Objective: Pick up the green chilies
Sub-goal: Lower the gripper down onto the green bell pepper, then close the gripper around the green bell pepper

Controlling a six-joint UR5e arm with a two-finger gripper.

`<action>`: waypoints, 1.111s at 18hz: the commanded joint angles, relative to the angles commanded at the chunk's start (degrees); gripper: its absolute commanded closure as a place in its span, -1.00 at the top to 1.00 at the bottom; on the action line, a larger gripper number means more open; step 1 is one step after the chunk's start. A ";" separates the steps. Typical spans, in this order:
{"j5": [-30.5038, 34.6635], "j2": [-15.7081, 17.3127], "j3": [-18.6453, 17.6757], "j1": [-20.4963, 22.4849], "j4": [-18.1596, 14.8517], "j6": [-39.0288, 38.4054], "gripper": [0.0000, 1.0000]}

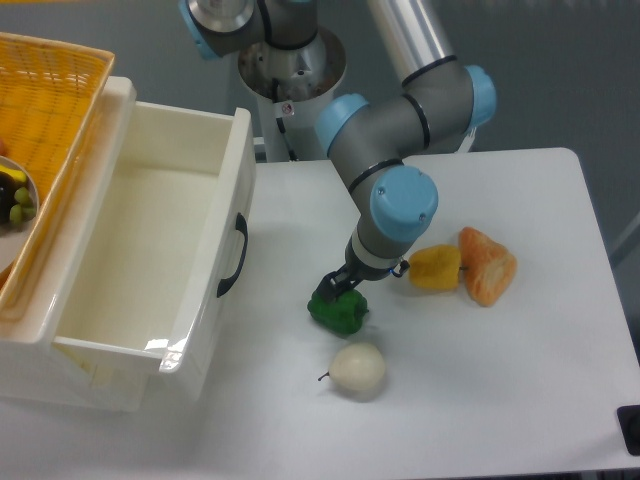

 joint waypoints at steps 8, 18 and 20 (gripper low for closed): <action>0.44 -2.20 1.67 -0.44 0.00 -2.45 1.00; 0.44 -2.20 2.02 -0.44 -0.09 -8.26 1.00; 0.44 -2.29 2.02 -0.44 0.00 -8.88 1.00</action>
